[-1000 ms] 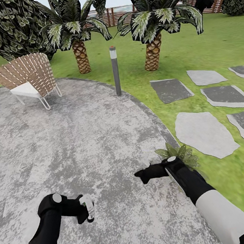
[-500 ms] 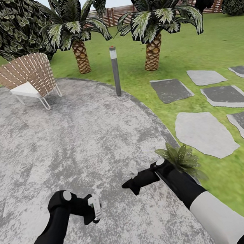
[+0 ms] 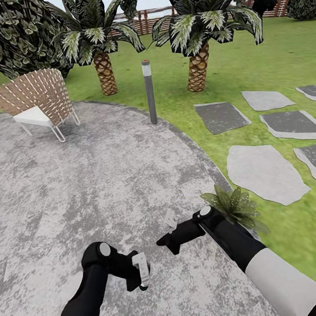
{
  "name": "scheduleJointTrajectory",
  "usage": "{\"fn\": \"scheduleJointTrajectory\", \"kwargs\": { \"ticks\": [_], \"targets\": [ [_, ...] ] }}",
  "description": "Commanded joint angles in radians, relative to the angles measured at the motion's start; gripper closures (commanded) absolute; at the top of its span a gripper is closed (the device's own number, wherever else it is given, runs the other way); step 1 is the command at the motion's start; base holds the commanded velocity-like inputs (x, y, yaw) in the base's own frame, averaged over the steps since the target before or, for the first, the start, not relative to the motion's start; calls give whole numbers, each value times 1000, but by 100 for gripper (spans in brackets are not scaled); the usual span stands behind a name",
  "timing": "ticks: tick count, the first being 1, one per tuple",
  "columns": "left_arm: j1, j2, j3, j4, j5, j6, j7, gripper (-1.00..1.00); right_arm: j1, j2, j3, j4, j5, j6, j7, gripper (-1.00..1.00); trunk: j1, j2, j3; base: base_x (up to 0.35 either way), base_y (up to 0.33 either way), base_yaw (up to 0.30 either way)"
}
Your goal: Pick up the pesticide atomizer in the garden and spray insectifuge to fully cover both potted plants in the garden.
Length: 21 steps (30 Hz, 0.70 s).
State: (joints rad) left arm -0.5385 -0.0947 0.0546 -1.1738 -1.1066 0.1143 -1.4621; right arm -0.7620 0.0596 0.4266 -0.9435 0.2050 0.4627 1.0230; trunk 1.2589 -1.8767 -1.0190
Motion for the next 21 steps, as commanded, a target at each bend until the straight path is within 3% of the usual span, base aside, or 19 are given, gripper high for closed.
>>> {"fn": "scheduleJointTrajectory", "kwargs": {
  "ticks": [1, 5, 11, 21],
  "targets": [
    [-2, -6, 2, -1, -4, 12, -6, 100, 0, 1, 7, -1, 5, 7, 5, 100, 0, 0, -1, 0, 0, 0],
    [-13, -29, 2, -2, -5, 14, -7, 100, 0, 2, 19, -1, 4, 7, 5, 100, 0, 0, -1, 0, 0, 0],
    [-55, -32, 2, -1, -7, 17, -6, 100, 0, 5, 20, -3, 5, 7, 6, 100, 0, 0, -1, 0, 0, 0],
    [-63, -43, 2, -2, -7, 18, -7, 100, 0, 22, 21, -4, 5, 7, 6, 100, 0, 0, -1, 0, 0, 0]
  ]
}}
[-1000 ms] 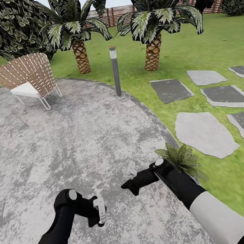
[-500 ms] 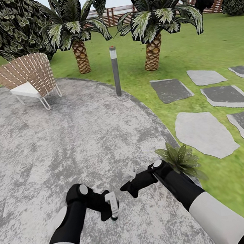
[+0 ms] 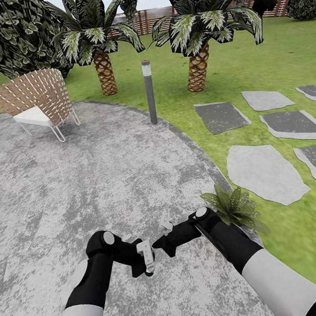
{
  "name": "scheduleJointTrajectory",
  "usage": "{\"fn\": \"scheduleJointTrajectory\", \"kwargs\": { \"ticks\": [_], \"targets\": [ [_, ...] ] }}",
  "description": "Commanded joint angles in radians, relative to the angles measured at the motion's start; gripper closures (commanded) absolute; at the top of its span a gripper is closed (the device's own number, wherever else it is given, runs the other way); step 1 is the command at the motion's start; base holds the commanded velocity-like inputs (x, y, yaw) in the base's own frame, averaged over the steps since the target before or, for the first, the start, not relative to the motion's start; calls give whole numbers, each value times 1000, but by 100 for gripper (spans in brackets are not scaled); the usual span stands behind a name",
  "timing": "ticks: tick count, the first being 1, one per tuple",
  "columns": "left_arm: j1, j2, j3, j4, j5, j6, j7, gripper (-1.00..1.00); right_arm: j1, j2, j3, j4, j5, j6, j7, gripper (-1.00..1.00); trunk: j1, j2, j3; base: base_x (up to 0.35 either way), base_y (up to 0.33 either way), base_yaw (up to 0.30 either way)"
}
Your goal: Pick up the pesticide atomizer in the garden and spray insectifuge to fully cover both potted plants in the garden.
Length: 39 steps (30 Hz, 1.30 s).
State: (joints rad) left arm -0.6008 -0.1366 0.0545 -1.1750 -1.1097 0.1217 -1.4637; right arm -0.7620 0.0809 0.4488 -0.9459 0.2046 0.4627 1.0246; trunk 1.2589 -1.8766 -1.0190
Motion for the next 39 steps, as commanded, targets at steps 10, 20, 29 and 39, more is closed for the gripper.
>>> {"fn": "scheduleJointTrajectory", "kwargs": {
  "ticks": [10, 20, 29, 39],
  "targets": [
    [-5, -3, 2, -30, -4, 9, -10, 100, 0, 0, -1, -2, 5, 7, 5, 100, 0, 0, -1, 0, 0, 0],
    [-5, -2, 2, -31, -5, 7, -58, 100, 0, -1, -1, -2, 5, 7, 5, 100, 0, 0, -1, 0, 0, 0],
    [-5, -1, 2, -65, -5, 7, -67, 100, 0, -1, -1, -2, 6, 7, 6, 100, 0, 0, -1, 0, 0, 0],
    [-5, -2, 2, -66, -5, 8, -67, 100, 0, -1, -1, -2, 6, 7, 5, 100, 0, 0, -1, 0, 0, 0]
  ]
}}
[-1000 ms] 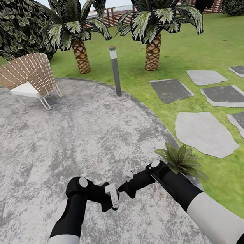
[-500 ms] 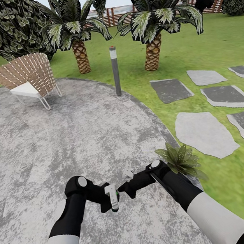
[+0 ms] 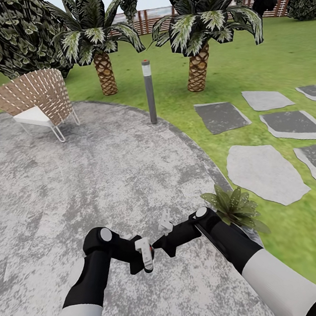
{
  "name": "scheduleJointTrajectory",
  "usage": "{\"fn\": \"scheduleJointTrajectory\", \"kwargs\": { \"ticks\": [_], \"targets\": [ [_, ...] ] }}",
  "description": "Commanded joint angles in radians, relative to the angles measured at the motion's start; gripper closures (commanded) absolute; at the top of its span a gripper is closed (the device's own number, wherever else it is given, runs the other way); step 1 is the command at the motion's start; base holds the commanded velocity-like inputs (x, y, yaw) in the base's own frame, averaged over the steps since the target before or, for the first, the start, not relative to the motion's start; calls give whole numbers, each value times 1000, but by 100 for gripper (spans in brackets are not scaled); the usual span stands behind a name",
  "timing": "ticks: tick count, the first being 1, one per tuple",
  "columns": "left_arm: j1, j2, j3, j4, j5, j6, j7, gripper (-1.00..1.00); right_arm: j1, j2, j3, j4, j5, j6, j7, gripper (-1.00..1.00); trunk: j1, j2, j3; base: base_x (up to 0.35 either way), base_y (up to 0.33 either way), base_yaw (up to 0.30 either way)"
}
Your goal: Pick up the pesticide atomizer in the garden and spray insectifuge to fully cover both potted plants in the garden.
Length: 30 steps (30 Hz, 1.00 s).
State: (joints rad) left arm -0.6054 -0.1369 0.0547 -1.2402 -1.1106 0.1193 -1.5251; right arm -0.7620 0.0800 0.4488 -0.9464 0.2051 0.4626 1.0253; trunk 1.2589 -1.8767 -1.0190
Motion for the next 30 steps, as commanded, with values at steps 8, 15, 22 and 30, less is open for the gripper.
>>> {"fn": "scheduleJointTrajectory", "kwargs": {
  "ticks": [8, 15, 22, 30],
  "targets": [
    [-1, 5, 4, 0, -102, 10, -4, 100, 0, 0, -1, -2, 5, 7, 5, 100, 0, 0, -1, 0, 0, 0],
    [-1, 44, 7, 1, -228, 10, -4, 100, 0, 0, -1, -1, 5, 7, 4, 100, 0, 0, -1, 0, 0, 0],
    [-1, 84, 260, 2, -204, 125, 241, 100, 2, -5, -7, 8, 6, 7, -3, 100, 0, 0, -1, 0, 0, 0],
    [0, 59, 636, 10, -20, 243, 471, 100, 7, -167, -20, 222, 3, -1, -19, 100, 0, 0, -1, 0, 0, 0]
  ]
}}
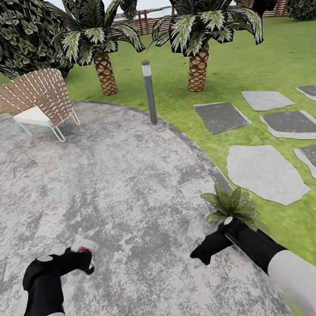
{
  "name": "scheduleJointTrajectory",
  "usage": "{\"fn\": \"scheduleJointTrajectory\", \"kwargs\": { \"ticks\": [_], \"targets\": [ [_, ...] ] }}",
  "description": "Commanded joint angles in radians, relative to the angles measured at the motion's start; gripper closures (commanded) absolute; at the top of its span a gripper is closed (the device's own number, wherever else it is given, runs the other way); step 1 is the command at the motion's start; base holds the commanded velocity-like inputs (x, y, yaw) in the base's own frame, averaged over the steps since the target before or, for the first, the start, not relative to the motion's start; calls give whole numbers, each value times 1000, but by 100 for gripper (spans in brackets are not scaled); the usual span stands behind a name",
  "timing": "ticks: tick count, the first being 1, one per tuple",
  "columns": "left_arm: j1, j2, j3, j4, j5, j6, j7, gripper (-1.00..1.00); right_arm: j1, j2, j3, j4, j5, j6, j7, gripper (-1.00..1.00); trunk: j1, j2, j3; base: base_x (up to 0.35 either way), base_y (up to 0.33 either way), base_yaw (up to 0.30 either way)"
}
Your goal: Pick up the pesticide atomizer in the garden and spray insectifuge to fully cover both potted plants in the garden.
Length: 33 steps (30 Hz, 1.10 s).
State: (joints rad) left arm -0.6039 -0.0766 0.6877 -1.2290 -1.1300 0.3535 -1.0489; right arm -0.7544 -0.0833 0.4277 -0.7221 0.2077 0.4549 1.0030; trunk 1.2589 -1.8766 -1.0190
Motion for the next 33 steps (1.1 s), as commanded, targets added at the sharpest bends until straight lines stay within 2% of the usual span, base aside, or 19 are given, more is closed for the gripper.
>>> {"fn": "scheduleJointTrajectory", "kwargs": {
  "ticks": [1, 2, 4, 5, 6, 9, 11, 14, 16, 18, 19, 21, 22, 23, 24, 25, 26, 28, 33],
  "targets": [
    [0, -5, 24, 0, 47, 12, 26, 100, 0, -51, 1, 5, 0, 7, 0, 100, 0, 0, -1, 0, 0, 0],
    [1, -7, 34, 19, 86, 13, 50, 100, 0, -107, -1, 9, -1, 6, -2, -100, 0, 0, -1, 0, 0, 0],
    [2, -9, 42, 59, 115, 13, 69, 100, 0, -181, -15, 12, -2, 5, -3, -100, 0, 0, -1, 0, 0, 0],
    [4, -9, 44, 75, 122, 13, 73, 100, 0, -208, -38, 13, -2, 4, -4, -100, 0, 0, -1, 0, 0, 0],
    [5, -9, 45, 81, 125, 12, 76, 100, 0, -219, -62, 14, -2, 4, -4, -100, 0, 0, -1, 0, 0, 0],
    [9, -9, 46, 105, 129, 9, 78, 100, 0, -232, -162, 15, -2, 3, -5, -100, 0, 0, -1, 0, 0, 0],
    [10, -9, 46, 154, 129, 6, 78, 100, 0, -236, -254, 15, -2, -11, -5, -100, 0, 0, -1, 0, 0, 0],
    [10, -9, 46, 177, 129, 6, 74, 100, 0, -237, -317, 15, -2, -70, -6, -100, 0, 0, -1, 0, 0, 0],
    [10, -9, 46, 181, 130, 6, 73, 100, 3, -237, -376, 15, -2, -125, -7, -100, 0, 0, -1, 0, 0, 0],
    [10, -10, 47, 182, 130, 7, 72, 100, 15, -233, -475, 65, -2, -206, -19, -100, 0, 0, -1, 0, 0, 0],
    [10, -10, 47, 183, 130, 7, 72, 100, 16, -231, -496, 104, -3, -235, -44, -100, 0, 0, -1, 0, 0, 0],
    [10, -14, 47, 184, 130, 7, 73, 100, 19, -227, -529, 189, -3, -301, -183, -100, 0, 0, -1, 0, 0, 0],
    [10, -15, 46, 184, 130, 6, 73, 100, 19, -224, -537, 215, -4, -323, -294, -100, 0, 0, -1, 0, 0, 0],
    [10, -16, 46, 184, 130, 6, 73, 100, 19, -215, -540, 225, -5, -331, -367, -100, 0, 0, -1, 0, 0, 0],
    [10, -16, 46, 184, 130, 6, 73, 100, 20, -201, -543, 231, -5, -336, -439, -100, 0, 0, -1, 0, 0, 0],
    [10, -17, 46, 184, 130, 6, 74, 100, 20, -180, -545, 237, -5, -342, -544, -100, 0, 0, -1, 0, 0, 0],
    [10, -17, 47, 184, 130, 6, 75, 100, 20, -171, -546, 240, -6, -344, -613, -100, 0, 0, -1, 0, 0, 0],
    [10, -17, 46, 184, 130, 6, 76, 100, 20, -160, -546, 244, -6, -346, -698, -100, 0, 0, -1, 0, 0, 0],
    [10, -16, 47, 184, 130, 5, 76, 100, 20, -155, -547, 244, -8, -344, -732, -100, 0, 0, -1, 0, 0, 0]
  ]
}}
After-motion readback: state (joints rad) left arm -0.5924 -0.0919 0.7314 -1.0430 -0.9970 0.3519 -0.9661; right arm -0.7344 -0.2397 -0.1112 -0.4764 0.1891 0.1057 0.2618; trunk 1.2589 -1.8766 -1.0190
